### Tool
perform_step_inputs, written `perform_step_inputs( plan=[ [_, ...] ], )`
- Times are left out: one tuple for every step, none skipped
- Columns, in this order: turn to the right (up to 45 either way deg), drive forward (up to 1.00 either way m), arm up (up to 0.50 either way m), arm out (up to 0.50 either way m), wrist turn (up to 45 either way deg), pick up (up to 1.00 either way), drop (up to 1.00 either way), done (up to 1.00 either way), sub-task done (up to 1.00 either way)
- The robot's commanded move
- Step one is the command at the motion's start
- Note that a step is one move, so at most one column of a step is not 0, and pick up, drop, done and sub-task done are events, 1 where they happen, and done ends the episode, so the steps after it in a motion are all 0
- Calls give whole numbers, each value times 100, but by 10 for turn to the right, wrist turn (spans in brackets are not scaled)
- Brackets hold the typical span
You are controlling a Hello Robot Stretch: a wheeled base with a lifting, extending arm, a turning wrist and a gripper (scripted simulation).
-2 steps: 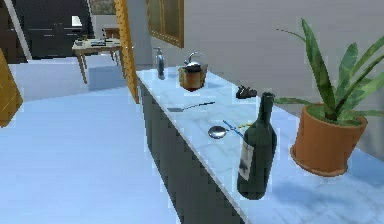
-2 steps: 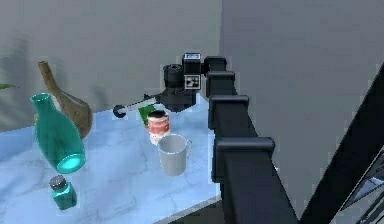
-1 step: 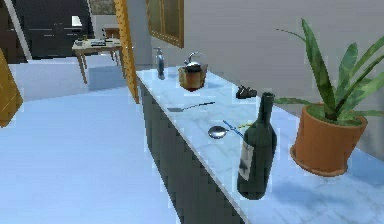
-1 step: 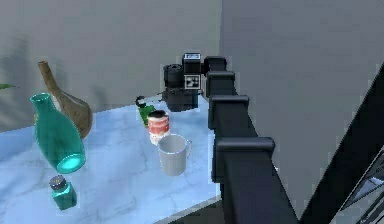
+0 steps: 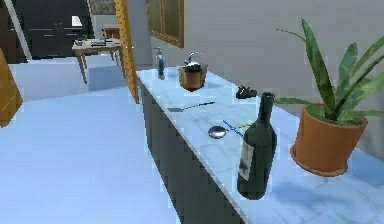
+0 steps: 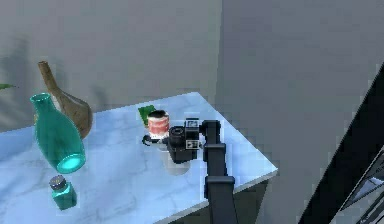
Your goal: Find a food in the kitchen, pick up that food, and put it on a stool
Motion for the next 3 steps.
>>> perform_step_inputs(
  plan=[
    [0,0,0,0,0,100,0,0,0],
    [0,0,10,0,0,0,0,0,0],
    [0,0,6,0,0,0,0,0,0]
  ],
)
